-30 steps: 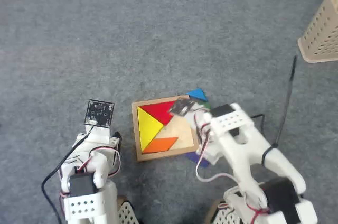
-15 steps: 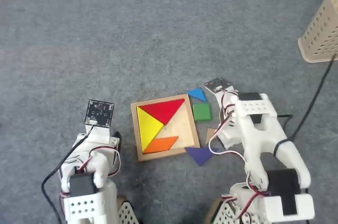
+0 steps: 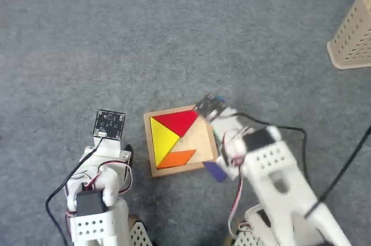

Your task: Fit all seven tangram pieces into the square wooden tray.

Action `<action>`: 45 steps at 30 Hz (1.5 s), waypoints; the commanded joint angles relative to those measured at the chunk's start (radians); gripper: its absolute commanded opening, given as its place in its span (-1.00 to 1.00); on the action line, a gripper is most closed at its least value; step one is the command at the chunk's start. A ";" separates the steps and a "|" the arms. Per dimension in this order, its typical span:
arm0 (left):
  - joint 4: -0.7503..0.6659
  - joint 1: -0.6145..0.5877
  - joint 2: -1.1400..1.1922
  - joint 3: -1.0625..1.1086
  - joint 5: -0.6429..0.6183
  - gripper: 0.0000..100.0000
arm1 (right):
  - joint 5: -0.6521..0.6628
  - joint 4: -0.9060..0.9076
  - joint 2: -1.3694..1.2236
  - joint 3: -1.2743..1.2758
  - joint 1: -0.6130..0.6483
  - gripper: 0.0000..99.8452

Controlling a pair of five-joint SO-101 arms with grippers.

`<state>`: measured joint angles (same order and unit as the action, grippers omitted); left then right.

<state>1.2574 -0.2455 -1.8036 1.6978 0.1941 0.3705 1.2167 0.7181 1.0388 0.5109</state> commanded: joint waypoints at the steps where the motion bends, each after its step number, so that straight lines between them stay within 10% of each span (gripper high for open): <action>1: 0.005 0.002 -0.006 -0.012 0.005 -0.66 | 0.040 0.008 0.076 0.015 0.102 -0.64; 11: 0.005 0.002 -0.006 -0.012 0.005 -0.66 | 0.068 -0.122 -0.200 0.009 0.091 -0.64; 30: 0.005 0.002 -0.006 -0.012 0.005 -0.66 | -0.009 -0.131 -0.521 -0.310 -0.378 -0.64; 45: 0.005 0.002 -0.006 -0.012 0.005 -0.66 | -0.164 -0.062 -0.639 -0.597 -0.021 -0.64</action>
<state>1.2574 -0.2455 -1.8036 1.6978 0.1941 0.2601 1.1676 0.1580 0.5217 0.4618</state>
